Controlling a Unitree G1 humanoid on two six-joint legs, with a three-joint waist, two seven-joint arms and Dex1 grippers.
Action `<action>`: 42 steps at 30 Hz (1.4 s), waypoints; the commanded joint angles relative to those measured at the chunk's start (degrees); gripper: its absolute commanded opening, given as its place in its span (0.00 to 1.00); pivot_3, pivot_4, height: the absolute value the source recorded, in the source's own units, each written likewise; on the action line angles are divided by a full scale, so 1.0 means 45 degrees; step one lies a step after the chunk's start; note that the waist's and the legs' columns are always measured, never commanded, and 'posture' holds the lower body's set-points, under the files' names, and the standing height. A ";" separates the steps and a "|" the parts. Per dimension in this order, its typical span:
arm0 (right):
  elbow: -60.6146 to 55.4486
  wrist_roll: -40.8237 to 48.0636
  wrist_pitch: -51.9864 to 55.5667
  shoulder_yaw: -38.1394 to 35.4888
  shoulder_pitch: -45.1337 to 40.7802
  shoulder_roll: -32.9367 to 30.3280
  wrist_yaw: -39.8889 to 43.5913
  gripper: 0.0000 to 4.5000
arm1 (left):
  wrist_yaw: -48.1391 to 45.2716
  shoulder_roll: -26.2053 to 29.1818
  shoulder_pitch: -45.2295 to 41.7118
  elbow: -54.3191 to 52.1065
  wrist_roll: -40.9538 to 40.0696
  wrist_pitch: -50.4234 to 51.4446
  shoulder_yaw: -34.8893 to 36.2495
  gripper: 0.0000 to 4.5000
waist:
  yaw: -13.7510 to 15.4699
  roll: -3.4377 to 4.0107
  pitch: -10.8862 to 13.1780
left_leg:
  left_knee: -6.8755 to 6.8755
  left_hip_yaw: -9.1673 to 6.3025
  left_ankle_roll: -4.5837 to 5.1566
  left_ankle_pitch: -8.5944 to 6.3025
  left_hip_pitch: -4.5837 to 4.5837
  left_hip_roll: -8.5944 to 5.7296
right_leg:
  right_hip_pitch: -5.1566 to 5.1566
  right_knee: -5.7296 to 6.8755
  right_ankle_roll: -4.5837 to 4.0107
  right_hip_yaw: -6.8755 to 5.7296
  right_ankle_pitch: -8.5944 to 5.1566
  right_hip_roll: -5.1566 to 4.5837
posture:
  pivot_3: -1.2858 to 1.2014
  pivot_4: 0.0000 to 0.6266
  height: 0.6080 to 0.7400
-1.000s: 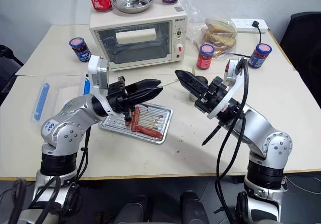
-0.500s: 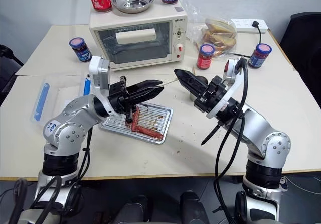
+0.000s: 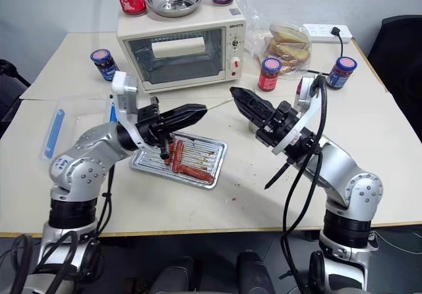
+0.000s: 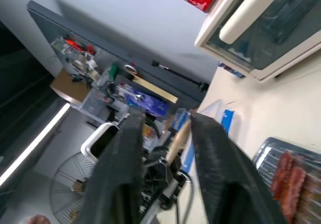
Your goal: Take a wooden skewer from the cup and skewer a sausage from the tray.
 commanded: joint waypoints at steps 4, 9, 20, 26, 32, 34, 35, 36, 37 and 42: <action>-0.0620 -0.4467 0.1052 0.1932 -0.0477 -0.3429 0.1623 0.41 | -0.0980 0.2902 0.1700 -0.1367 -0.0735 0.0938 0.1991 0.00 | -0.0050 0.0004 0.0003 | -0.0017 0.0001 0.0000 0.0000 0.0000 0.0007 | -0.0008 -0.0015 -0.0002 0.0003 -0.0001 0.0003 | 0.52 0.24 1.00; -0.1460 -1.0158 0.0054 0.4762 -0.0281 -0.5069 0.5065 0.41 | -0.2425 0.5297 0.4159 -0.2155 -0.0560 0.1018 0.3381 0.00 | 0.0007 0.0006 0.0005 | -0.0029 -0.0001 0.0000 -0.0001 -0.0002 0.0013 | -0.0011 -0.0036 -0.0003 0.0006 -0.0002 0.0006 | 0.52 0.24 1.00; -0.2653 -1.5388 -0.0412 0.8636 -0.0708 -0.3698 0.7530 0.41 | -0.3224 0.7096 0.7267 -0.3113 -0.1097 0.1669 0.6579 0.00 | 0.0033 -0.0008 0.0017 | -0.0041 -0.0014 -0.0001 -0.0001 -0.0001 0.0011 | -0.0001 -0.0066 -0.0005 -0.0002 -0.0002 -0.0014 | 0.52 0.24 1.00; -0.1627 -1.7343 -0.0696 0.9769 -0.1427 -0.2937 0.8653 0.41 | -0.3253 0.7383 0.7711 -0.3205 -0.1065 0.1768 0.7188 0.00 | 0.0017 -0.0006 0.0018 | -0.0049 -0.0015 -0.0002 -0.0001 0.0002 0.0008 | -0.0004 -0.0066 -0.0007 -0.0003 -0.0003 -0.0015 | 0.52 0.24 1.00; -0.0698 -1.9124 -0.1379 1.0523 -0.1689 -0.2316 0.9770 0.41 | -0.3161 0.7448 0.7672 -0.3218 -0.0829 0.1535 0.7135 0.00 | -0.0016 -0.0006 0.0018 | -0.0069 -0.0013 -0.0003 -0.0001 0.0003 0.0006 | -0.0014 -0.0067 -0.0008 -0.0003 -0.0003 -0.0014 | 0.52 0.24 1.00; -0.0496 -1.9597 -0.1574 1.0648 -0.1686 -0.2099 1.0020 0.41 | -0.3120 0.7425 0.7666 -0.3246 -0.0867 0.1544 0.7110 0.00 | -0.0011 -0.0006 0.0018 | -0.0073 -0.0014 -0.0006 0.0001 0.0004 0.0006 | -0.0015 -0.0066 -0.0008 -0.0005 -0.0003 -0.0014 | 0.52 0.24 1.00; -0.0410 -1.9805 -0.1642 1.0705 -0.1686 -0.1997 1.0129 0.41 | -0.3096 0.7420 0.7637 -0.3252 -0.0893 0.1553 0.7095 0.00 | -0.0012 -0.0006 0.0018 | -0.0074 -0.0014 -0.0006 0.0001 0.0004 0.0005 | -0.0015 -0.0066 -0.0008 -0.0005 -0.0003 -0.0014 | 0.52 0.24 1.00; -0.0315 -2.0017 -0.1706 1.0759 -0.1689 -0.1884 1.0220 0.41 | -0.3084 0.7420 0.7603 -0.3233 -0.0906 0.1550 0.7078 0.00 | -0.0015 -0.0006 0.0018 | -0.0073 -0.0013 -0.0006 0.0001 0.0004 0.0005 | -0.0015 -0.0066 -0.0008 -0.0005 -0.0003 -0.0014 | 0.52 0.24 1.00; -0.0205 -2.0221 -0.1759 1.0783 -0.1694 -0.1773 1.0299 0.41 | -0.3072 0.7436 0.7532 -0.3171 -0.0903 0.1537 0.7036 0.00 | -0.0013 -0.0006 0.0018 | -0.0073 -0.0014 -0.0006 0.0001 0.0004 0.0004 | -0.0015 -0.0065 -0.0008 -0.0005 -0.0003 -0.0014 | 0.52 0.24 1.00; 0.0387 -2.1182 -0.2023 1.0813 -0.1693 -0.1335 1.0655 0.41 | -0.2929 0.7463 0.7110 -0.2934 -0.0937 0.1519 0.6790 0.00 | -0.0008 -0.0006 0.0018 | -0.0072 -0.0014 -0.0009 0.0002 0.0005 0.0002 | -0.0015 -0.0060 -0.0008 -0.0007 -0.0003 -0.0014 | 0.52 0.24 1.00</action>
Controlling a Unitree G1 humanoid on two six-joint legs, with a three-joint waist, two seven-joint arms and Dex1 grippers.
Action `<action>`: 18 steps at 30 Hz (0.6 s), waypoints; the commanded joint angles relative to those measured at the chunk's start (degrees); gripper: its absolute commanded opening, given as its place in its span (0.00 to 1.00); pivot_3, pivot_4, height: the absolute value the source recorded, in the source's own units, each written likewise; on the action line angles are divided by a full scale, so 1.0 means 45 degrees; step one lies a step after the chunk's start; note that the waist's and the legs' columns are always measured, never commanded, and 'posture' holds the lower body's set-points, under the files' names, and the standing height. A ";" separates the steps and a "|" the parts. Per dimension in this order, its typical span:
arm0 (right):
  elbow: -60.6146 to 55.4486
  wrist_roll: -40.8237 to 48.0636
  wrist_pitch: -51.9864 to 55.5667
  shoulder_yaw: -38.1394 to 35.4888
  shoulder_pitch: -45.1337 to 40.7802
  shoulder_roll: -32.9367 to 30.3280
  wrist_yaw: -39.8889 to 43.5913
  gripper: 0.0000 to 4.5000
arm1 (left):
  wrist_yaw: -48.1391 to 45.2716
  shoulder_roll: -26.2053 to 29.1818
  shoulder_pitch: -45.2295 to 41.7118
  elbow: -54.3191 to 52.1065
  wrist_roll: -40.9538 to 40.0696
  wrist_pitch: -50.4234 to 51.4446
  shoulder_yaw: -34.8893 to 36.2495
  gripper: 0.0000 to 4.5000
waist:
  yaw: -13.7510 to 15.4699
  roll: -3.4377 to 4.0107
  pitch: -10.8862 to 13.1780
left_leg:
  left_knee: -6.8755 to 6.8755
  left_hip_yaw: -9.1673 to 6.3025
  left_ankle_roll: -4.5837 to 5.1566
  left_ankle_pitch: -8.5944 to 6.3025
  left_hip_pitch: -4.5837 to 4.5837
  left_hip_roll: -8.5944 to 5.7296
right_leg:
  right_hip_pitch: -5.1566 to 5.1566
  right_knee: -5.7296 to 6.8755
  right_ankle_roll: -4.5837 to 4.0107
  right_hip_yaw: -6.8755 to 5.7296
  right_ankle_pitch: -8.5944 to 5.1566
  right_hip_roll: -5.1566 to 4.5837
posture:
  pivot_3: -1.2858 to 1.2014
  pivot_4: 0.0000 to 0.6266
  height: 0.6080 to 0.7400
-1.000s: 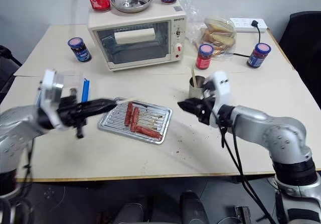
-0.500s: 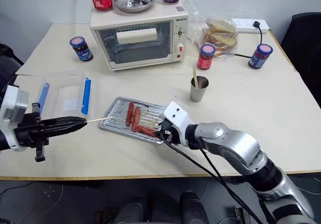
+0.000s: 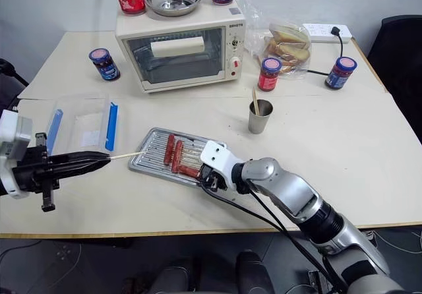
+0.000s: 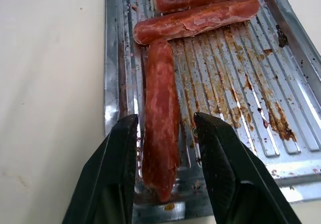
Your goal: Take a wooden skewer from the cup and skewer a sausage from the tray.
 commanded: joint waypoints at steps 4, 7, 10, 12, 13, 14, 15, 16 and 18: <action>0.0422 -0.1077 -0.0489 0.0065 -0.0088 0.0430 0.0540 0.41 | 0.0060 0.0228 -0.0541 0.0272 0.0094 -0.0278 -0.0113 0.00 | -0.0016 0.0000 0.0000 | -0.0002 0.0000 -0.0001 0.0001 0.0002 -0.0003 | -0.0004 0.0007 0.0000 0.0001 0.0000 0.0000 | 0.52 0.24 1.00; 0.0507 -0.1330 -0.0495 -0.0013 -0.0001 0.0558 0.0732 0.41 | -0.0054 0.0323 -0.0718 0.0581 0.0269 -0.0442 -0.0228 0.00 | -0.0021 0.0000 0.0000 | -0.0002 0.0000 -0.0005 0.0003 0.0005 -0.0003 | -0.0005 0.0011 0.0000 0.0001 0.0000 0.0002 | 0.52 0.24 1.00; 0.0567 -0.1510 -0.0531 -0.0115 0.0098 0.0668 0.0864 0.29 | -0.0104 0.0366 -0.0892 0.0769 0.0359 -0.0535 -0.0333 0.00 | -0.0018 0.0000 0.0000 | -0.0001 0.0001 -0.0006 0.0003 0.0009 -0.0005 | -0.0002 0.0014 0.0000 0.0000 0.0000 0.0001 | 0.52 0.24 1.00; 0.0589 -0.1587 -0.0529 -0.0215 0.0180 0.0767 0.0942 0.17 | -0.0109 0.0355 -0.0958 0.0800 0.0395 -0.0582 -0.0391 0.00 | -0.0020 0.0000 0.0000 | -0.0001 0.0000 -0.0006 0.0003 0.0009 -0.0004 | -0.0004 0.0018 0.0000 0.0000 0.0000 0.0002 | 0.52 0.24 1.00; 0.0588 -0.1605 -0.0520 -0.0256 0.0219 0.0810 0.0988 0.10 | -0.0111 0.0345 -0.0982 0.0807 0.0412 -0.0602 -0.0415 0.00 | -0.0020 0.0000 0.0000 | 0.0000 0.0001 -0.0006 0.0003 0.0009 -0.0004 | -0.0004 0.0020 0.0000 0.0001 0.0000 0.0002 | 0.52 0.24 1.00; 0.0587 -0.1629 -0.0508 -0.0285 0.0247 0.0844 0.1029 0.07 | -0.0111 0.0336 -0.1002 0.0815 0.0425 -0.0614 -0.0436 0.00 | -0.0016 0.0000 0.0000 | -0.0001 0.0001 -0.0006 0.0003 0.0009 -0.0005 | -0.0003 0.0019 0.0000 0.0000 0.0000 0.0002 | 0.52 0.24 1.00; 0.0574 -0.1653 -0.0489 -0.0295 0.0276 0.0873 0.1066 0.07 | -0.0112 0.0326 -0.1024 0.0820 0.0437 -0.0626 -0.0465 0.00 | -0.0016 0.0000 0.0000 | -0.0001 0.0000 -0.0006 0.0003 0.0009 -0.0005 | -0.0003 0.0020 0.0000 0.0000 0.0000 0.0001 | 0.52 0.24 1.00; 0.0566 -0.1673 -0.0456 -0.0301 0.0296 0.0901 0.1093 0.07 | -0.0113 0.0321 -0.1044 0.0827 0.0446 -0.0638 -0.0494 0.00 | -0.0018 0.0000 0.0000 | -0.0001 0.0000 -0.0006 0.0003 0.0009 -0.0005 | -0.0003 0.0020 0.0000 0.0001 0.0000 0.0001 | 0.52 0.24 1.00; 0.0538 -0.1707 -0.0389 -0.0322 0.0349 0.0946 0.1136 0.07 | -0.0109 0.0314 -0.1090 0.0839 0.0448 -0.0653 -0.0546 0.00 | -0.0023 0.0000 0.0000 | 0.0000 0.0000 -0.0006 0.0003 0.0011 -0.0005 | -0.0003 0.0023 -0.0001 0.0001 0.0000 0.0001 | 0.52 0.24 1.00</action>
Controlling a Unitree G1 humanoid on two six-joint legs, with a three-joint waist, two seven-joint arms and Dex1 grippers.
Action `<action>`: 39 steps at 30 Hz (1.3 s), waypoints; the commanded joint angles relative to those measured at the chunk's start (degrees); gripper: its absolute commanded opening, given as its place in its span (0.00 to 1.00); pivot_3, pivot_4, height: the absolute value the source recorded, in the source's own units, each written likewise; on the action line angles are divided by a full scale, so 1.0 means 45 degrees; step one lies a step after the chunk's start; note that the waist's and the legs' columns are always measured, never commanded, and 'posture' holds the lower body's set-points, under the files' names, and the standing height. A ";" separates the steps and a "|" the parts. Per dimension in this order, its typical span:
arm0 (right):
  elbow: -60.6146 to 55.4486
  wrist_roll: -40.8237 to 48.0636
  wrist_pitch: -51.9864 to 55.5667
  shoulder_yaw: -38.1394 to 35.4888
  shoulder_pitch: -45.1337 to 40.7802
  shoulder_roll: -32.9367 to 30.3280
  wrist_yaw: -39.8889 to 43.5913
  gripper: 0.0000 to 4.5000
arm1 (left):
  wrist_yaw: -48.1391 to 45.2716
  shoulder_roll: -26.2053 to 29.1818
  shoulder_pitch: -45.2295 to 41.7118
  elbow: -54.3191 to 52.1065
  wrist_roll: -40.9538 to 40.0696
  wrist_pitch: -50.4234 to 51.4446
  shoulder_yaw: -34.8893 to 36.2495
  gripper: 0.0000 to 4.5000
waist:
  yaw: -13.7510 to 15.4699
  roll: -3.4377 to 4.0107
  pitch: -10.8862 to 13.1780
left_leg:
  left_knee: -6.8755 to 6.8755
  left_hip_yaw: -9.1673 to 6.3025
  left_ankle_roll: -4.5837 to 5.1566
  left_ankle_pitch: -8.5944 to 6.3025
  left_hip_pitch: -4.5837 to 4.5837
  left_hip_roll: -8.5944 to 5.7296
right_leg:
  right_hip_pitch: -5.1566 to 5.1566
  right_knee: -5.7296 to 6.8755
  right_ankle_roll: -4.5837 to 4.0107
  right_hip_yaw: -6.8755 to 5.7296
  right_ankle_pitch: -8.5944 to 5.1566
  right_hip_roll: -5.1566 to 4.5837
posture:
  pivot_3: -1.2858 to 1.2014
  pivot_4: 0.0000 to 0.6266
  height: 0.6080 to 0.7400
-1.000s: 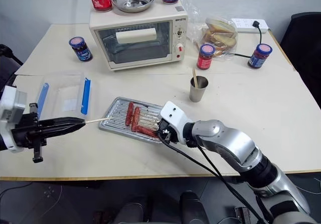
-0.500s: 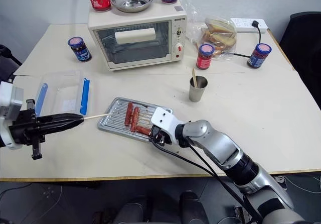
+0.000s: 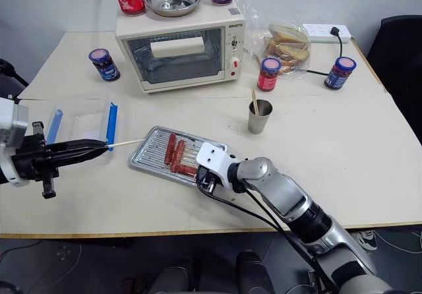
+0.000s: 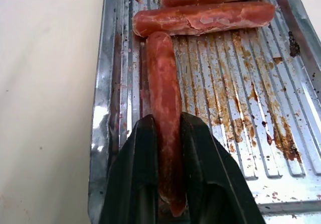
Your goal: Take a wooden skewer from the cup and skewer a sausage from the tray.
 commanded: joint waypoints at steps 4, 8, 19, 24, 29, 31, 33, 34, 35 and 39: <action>-0.0009 -0.0177 0.0074 -0.0292 0.0255 0.0243 0.0265 0.07 | -0.0056 0.0184 -0.0323 -0.0028 0.0070 -0.0265 -0.0048 0.00 | -0.0004 0.0000 0.0000 | 0.0000 0.0000 -0.0001 0.0000 0.0003 0.0000 | 0.0000 0.0006 0.0000 0.0001 0.0000 0.0000 | 0.52 0.24 1.00; -0.0021 0.0443 0.0758 -0.0898 0.0024 0.0305 0.0757 0.07 | -0.0151 0.0162 -0.0427 -0.0005 0.0061 -0.0339 -0.0243 0.00 | -0.0004 0.0000 0.0000 | 0.0000 0.0000 -0.0001 0.0001 0.0005 -0.0001 | -0.0001 0.0009 0.0000 0.0001 0.0000 0.0000 | 0.52 0.24 1.00; -0.0053 0.6624 0.8649 -0.4844 -0.2963 -0.0657 0.4179 0.07 | -0.0853 -0.0161 -0.2289 0.0388 -0.0018 -0.0801 -0.2350 0.00 | 0.0025 0.0000 0.0002 | 0.0002 -0.0007 -0.0001 0.0000 0.0003 -0.0002 | 0.0005 0.0012 -0.0001 -0.0004 0.0000 -0.0005 | 0.52 0.24 1.00; -0.0584 0.8398 1.0079 -0.5256 -0.3617 -0.3103 0.5773 0.07 | -0.1665 -0.0193 -0.3637 0.0764 -0.0301 -0.0658 -0.3524 0.00 | 0.0040 0.0002 0.0006 | 0.0005 -0.0008 0.0008 -0.0005 -0.0013 -0.0009 | -0.0003 0.0000 -0.0001 -0.0006 0.0001 -0.0011 | 0.52 0.24 1.00; -0.0852 0.9300 1.0220 -0.5713 -0.3877 -0.4216 0.6182 0.07 | -0.2733 -0.0018 -0.3989 0.0724 -0.0569 -0.0445 -0.4109 0.00 | -0.0050 0.0000 0.0011 | 0.0011 -0.0004 0.0017 -0.0009 -0.0019 -0.0011 | -0.0006 -0.0007 -0.0001 -0.0004 0.0001 -0.0013 | 0.52 0.24 1.00; -0.0990 0.9650 1.0377 -0.6016 -0.3871 -0.4389 0.6126 0.07 | -0.3095 0.0050 -0.3949 0.0691 -0.0492 -0.0519 -0.4295 0.00 | -0.0073 0.0000 0.0012 | 0.0004 0.0001 0.0014 -0.0008 -0.0018 0.0002 | -0.0013 0.0002 -0.0001 -0.0002 0.0001 -0.0003 | 0.52 0.24 1.00; -0.1138 0.9909 1.0463 -0.6209 -0.3798 -0.4514 0.6010 0.07 | -0.3323 0.0035 -0.3945 0.0598 -0.0483 -0.0587 -0.4394 0.00 | -0.0052 0.0000 0.0012 | 0.0003 0.0001 0.0007 -0.0004 -0.0019 0.0005 | -0.0017 0.0005 -0.0001 -0.0003 0.0001 -0.0001 | 0.52 0.24 1.00; -0.1224 1.0018 1.0495 -0.6292 -0.3747 -0.4564 0.5933 0.07 | -0.3326 -0.0030 -0.4022 0.0530 -0.0544 -0.0548 -0.4442 0.00 | -0.0031 -0.0001 0.0012 | 0.0003 0.0000 0.0006 -0.0003 -0.0019 0.0004 | -0.0016 0.0005 -0.0001 -0.0002 0.0001 -0.0002 | 0.52 0.24 1.00; -0.1300 1.0124 1.0524 -0.6368 -0.3700 -0.4604 0.5857 0.07 | -0.3353 -0.0099 -0.4115 0.0472 -0.0579 -0.0537 -0.4503 0.00 | 0.0004 -0.0001 0.0013 | 0.0007 0.0001 0.0006 -0.0003 -0.0020 0.0003 | -0.0016 0.0005 -0.0001 -0.0001 0.0001 -0.0003 | 0.52 0.24 1.00; -0.1507 1.0510 1.0653 -0.6621 -0.3596 -0.4629 0.5602 0.07 | -0.3365 -0.0377 -0.4564 0.0510 -0.0469 -0.0638 -0.4843 0.00 | 0.0062 -0.0003 0.0014 | 0.0015 0.0000 0.0008 -0.0004 -0.0021 -0.0002 | -0.0009 0.0002 -0.0001 -0.0001 0.0001 -0.0009 | 0.52 0.24 1.00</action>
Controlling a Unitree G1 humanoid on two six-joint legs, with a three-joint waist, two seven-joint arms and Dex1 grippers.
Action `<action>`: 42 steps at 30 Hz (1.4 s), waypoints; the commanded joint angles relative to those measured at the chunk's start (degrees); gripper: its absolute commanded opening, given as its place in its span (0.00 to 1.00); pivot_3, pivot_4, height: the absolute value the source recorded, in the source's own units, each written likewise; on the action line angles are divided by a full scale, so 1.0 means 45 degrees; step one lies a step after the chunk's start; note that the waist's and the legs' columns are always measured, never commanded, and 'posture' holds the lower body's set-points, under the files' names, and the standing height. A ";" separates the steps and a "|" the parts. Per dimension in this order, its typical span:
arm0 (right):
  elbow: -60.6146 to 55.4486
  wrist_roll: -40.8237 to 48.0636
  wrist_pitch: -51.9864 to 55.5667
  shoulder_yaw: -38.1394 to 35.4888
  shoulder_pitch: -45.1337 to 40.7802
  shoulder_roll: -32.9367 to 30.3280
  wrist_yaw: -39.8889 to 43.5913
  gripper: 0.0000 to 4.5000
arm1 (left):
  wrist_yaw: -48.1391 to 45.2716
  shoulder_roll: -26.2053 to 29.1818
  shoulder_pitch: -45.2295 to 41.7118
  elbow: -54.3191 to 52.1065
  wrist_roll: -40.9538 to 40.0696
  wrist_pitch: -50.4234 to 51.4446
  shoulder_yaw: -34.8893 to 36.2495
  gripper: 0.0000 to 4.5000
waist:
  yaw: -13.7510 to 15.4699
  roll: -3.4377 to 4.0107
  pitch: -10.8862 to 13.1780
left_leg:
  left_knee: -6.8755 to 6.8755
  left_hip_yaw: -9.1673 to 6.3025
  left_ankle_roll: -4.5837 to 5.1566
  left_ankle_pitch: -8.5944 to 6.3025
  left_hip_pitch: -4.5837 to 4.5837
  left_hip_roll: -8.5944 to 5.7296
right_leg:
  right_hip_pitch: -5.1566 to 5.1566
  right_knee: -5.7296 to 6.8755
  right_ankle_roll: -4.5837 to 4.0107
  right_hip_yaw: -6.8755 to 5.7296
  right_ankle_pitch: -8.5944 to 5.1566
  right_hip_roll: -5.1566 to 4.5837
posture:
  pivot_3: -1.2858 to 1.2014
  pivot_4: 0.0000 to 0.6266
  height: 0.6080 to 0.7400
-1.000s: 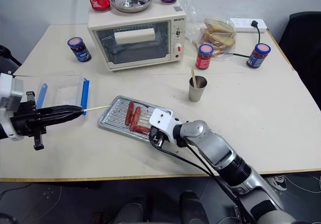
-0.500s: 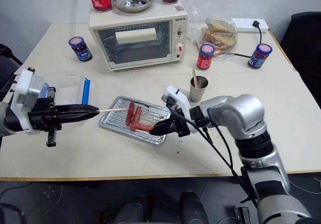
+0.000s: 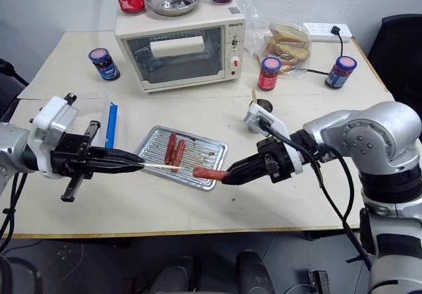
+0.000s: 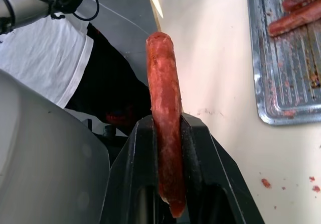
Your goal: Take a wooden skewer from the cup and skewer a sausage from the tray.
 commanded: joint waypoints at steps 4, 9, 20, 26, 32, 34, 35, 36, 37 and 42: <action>-0.0447 0.0846 0.0160 -0.0655 0.0004 -0.0136 -0.0414 0.07 | -0.0113 -0.0321 -0.0743 -0.0089 -0.0011 -0.0216 -0.0305 0.00 | 0.0012 -0.0005 0.0003 | 0.0007 0.0000 0.0002 -0.0001 -0.0003 -0.0005 | 0.0001 0.0002 0.0000 -0.0001 0.0000 -0.0003 | 0.52 0.24 1.00; -0.0236 0.1098 0.0217 -0.0749 -0.0038 -0.0001 -0.0753 0.07 | -0.0045 -0.0411 -0.0871 -0.0140 -0.0156 -0.0017 -0.0256 0.00 | -0.0041 -0.0005 0.0003 | 0.0007 0.0000 0.0002 -0.0001 -0.0002 0.0000 | -0.0002 0.0007 0.0000 -0.0001 0.0000 0.0003 | 0.52 0.24 1.00; 0.0071 0.1367 0.0087 -0.0680 -0.0121 0.0078 -0.1066 0.07 | -0.0016 -0.0253 -0.0559 -0.0189 -0.0045 -0.0069 -0.0070 0.00 | -0.0016 -0.0006 0.0004 | 0.0014 0.0000 0.0002 -0.0001 -0.0003 -0.0002 | -0.0002 0.0010 0.0000 -0.0001 0.0000 0.0001 | 0.52 0.24 1.00; 0.0038 0.1565 0.0015 -0.0696 -0.0134 0.0052 -0.1144 0.07 | 0.0013 -0.0229 -0.0422 -0.0132 0.0012 -0.0136 0.0011 0.00 | -0.0009 -0.0006 0.0004 | 0.0014 0.0000 0.0002 -0.0001 -0.0003 -0.0002 | -0.0001 0.0009 0.0000 -0.0001 0.0000 0.0000 | 0.52 0.24 1.00; 0.0086 0.1714 0.0063 -0.0751 -0.0139 0.0111 -0.1298 0.07 | 0.0117 -0.0310 -0.0422 -0.0161 -0.0137 -0.0018 0.0055 0.00 | -0.0012 -0.0006 0.0004 | 0.0014 0.0000 0.0002 -0.0001 -0.0004 -0.0002 | -0.0002 0.0010 0.0000 -0.0002 0.0000 0.0001 | 0.52 0.24 1.00; 0.0138 0.1757 0.0092 -0.0777 -0.0181 0.0168 -0.1378 0.07 | 0.0146 -0.0357 -0.0404 -0.0292 -0.0190 0.0024 0.0024 0.00 | -0.0011 -0.0006 0.0004 | 0.0014 0.0000 0.0002 -0.0001 -0.0003 -0.0002 | -0.0001 0.0010 0.0000 -0.0001 0.0000 0.0001 | 0.52 0.24 1.00; 0.0165 0.1756 0.0084 -0.0760 -0.0205 0.0193 -0.1409 0.07 | 0.0151 -0.0377 -0.0417 -0.0309 -0.0186 0.0026 0.0001 0.00 | -0.0011 -0.0006 0.0004 | 0.0014 0.0000 0.0002 -0.0001 -0.0003 -0.0002 | -0.0001 0.0010 0.0000 -0.0001 0.0000 0.0001 | 0.52 0.24 1.00; 0.0217 0.1754 0.0082 -0.0741 -0.0245 0.0252 -0.1467 0.07 | 0.0159 -0.0408 -0.0461 -0.0309 -0.0183 0.0024 -0.0038 0.00 | -0.0011 -0.0006 0.0004 | 0.0014 0.0000 0.0002 -0.0001 -0.0003 -0.0002 | -0.0001 0.0010 0.0000 -0.0001 0.0000 0.0000 | 0.52 0.24 1.00; 0.0270 0.1768 0.0088 -0.0743 -0.0280 0.0316 -0.1527 0.07 | 0.0171 -0.0435 -0.0510 -0.0308 -0.0184 0.0027 -0.0073 0.00 | -0.0013 -0.0006 0.0004 | 0.0014 0.0000 0.0002 -0.0001 -0.0003 -0.0002 | -0.0001 0.0010 0.0000 -0.0002 0.0000 0.0001 | 0.52 0.24 1.00; 0.0437 0.1881 0.0146 -0.0793 -0.0390 0.0508 -0.1732 0.07 | 0.0126 -0.0425 -0.0576 -0.0268 -0.0118 -0.0027 -0.0146 0.00 | -0.0015 -0.0006 0.0004 | 0.0013 0.0000 0.0002 -0.0001 -0.0003 -0.0002 | -0.0002 0.0011 0.0000 -0.0001 0.0000 0.0001 | 0.52 0.24 1.00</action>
